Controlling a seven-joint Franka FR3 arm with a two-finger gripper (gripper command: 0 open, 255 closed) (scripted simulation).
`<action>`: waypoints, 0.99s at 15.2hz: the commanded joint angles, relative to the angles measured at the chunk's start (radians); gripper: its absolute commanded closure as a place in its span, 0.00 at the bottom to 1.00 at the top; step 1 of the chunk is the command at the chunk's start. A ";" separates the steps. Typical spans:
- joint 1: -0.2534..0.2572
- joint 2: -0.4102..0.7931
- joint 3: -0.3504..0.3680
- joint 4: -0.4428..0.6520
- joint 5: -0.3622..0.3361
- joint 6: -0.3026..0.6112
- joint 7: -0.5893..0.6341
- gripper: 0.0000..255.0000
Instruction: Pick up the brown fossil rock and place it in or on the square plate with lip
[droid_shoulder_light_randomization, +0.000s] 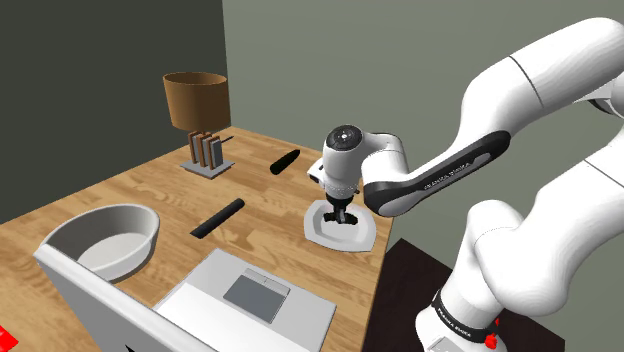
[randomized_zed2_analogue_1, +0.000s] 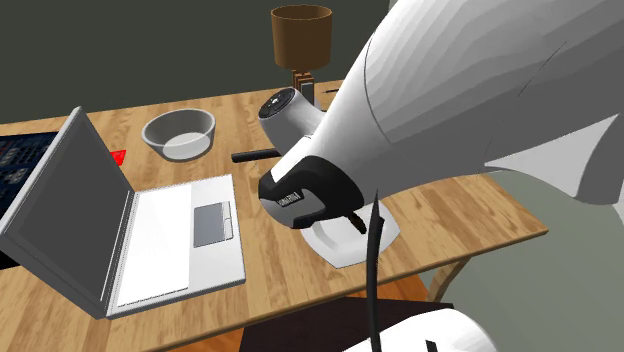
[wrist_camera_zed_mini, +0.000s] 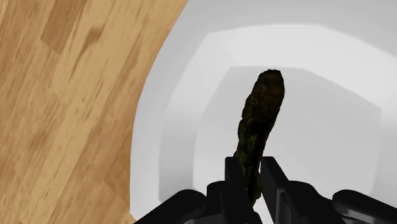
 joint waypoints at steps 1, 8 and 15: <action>-0.001 0.002 -0.001 -0.003 0.000 0.000 0.000 1.00; 0.013 -0.028 0.010 0.006 0.027 -0.041 -0.013 0.00; 0.049 -0.100 0.044 0.041 0.093 -0.154 -0.041 0.00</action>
